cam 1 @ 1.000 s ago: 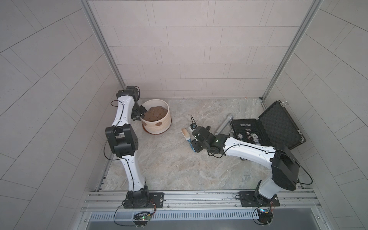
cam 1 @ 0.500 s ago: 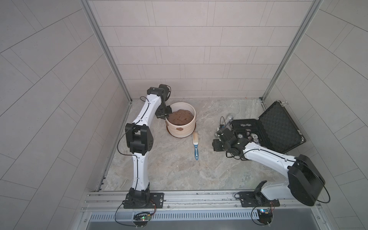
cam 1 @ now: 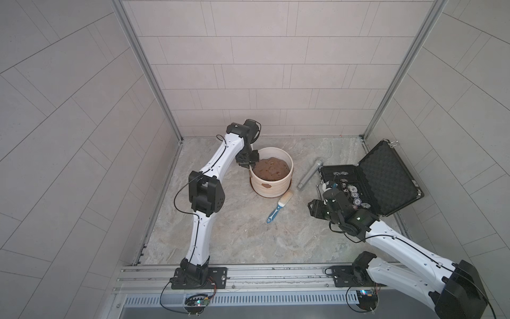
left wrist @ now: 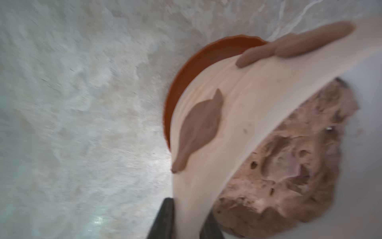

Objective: Scrub the dried mud off the ceramic pot
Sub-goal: Move the pot to the center of the board.

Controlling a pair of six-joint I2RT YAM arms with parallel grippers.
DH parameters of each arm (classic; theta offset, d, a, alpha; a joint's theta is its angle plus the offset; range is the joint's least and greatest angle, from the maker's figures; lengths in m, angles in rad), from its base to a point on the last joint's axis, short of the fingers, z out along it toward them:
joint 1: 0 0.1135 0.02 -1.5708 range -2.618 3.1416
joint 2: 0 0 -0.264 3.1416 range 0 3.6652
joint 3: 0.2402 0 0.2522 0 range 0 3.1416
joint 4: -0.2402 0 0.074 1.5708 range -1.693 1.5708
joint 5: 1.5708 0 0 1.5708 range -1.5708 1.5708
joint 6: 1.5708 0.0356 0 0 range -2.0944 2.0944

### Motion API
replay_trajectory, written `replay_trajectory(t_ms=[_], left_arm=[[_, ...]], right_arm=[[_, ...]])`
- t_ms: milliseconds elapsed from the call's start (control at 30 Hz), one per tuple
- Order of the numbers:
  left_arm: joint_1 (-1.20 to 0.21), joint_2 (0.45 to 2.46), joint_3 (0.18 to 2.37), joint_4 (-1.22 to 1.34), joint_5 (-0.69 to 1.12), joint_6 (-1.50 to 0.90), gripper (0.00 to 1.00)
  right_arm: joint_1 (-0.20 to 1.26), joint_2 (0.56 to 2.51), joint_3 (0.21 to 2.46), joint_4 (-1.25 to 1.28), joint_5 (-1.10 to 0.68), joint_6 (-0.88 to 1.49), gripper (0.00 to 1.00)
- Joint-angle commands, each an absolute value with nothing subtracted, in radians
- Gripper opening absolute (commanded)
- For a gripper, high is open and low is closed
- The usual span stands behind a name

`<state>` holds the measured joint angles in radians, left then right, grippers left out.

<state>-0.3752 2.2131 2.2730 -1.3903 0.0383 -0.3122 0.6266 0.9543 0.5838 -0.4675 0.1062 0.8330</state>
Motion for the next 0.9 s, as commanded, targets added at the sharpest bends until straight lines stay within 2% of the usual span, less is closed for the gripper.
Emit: replay_trajectory(t_ms=[0, 67, 200, 333, 433, 567, 700, 733, 867], left_arm=[[-0.388, 2.214, 2.287, -1.379, 0.142, -0.305, 0.55], [-0.39, 2.185, 2.288, -1.37, 0.137, -0.299, 0.64], [-0.388, 2.117, 2.302, -1.354, 0.085, -0.285, 0.75], [-0.387, 2.048, 2.295, -1.353, 0.009, -0.251, 0.78], [-0.385, 1.991, 2.251, -1.359, -0.026, -0.212, 0.82], [-0.383, 1.889, 2.168, -1.359, -0.114, -0.168, 0.83], [-0.362, 1.763, 2.052, -1.312, -0.198, -0.135, 0.88], [-0.354, 1.73, 2.021, -1.297, -0.207, -0.125, 0.93], [-0.319, 1.644, 1.957, -1.291, -0.248, -0.107, 0.94]], right_arm=[[0.647, 0.988, 0.636, -0.516, 0.058, 1.007, 0.62], [0.661, 1.017, 0.675, -0.544, 0.024, 1.141, 0.61], [0.72, 1.037, 0.703, -0.554, 0.031, 1.367, 0.61], [0.766, 1.085, 0.662, -0.38, 0.009, 1.518, 0.62], [0.799, 1.191, 0.72, -0.379, 0.004, 1.526, 0.62], [0.808, 1.352, 0.869, -0.603, 0.058, 1.472, 0.6], [0.835, 1.4, 0.825, -0.444, 0.026, 1.471, 0.58], [0.842, 1.416, 0.813, -0.412, 0.017, 1.496, 0.58], [0.85, 1.513, 0.851, -0.4, -0.016, 1.527, 0.58]])
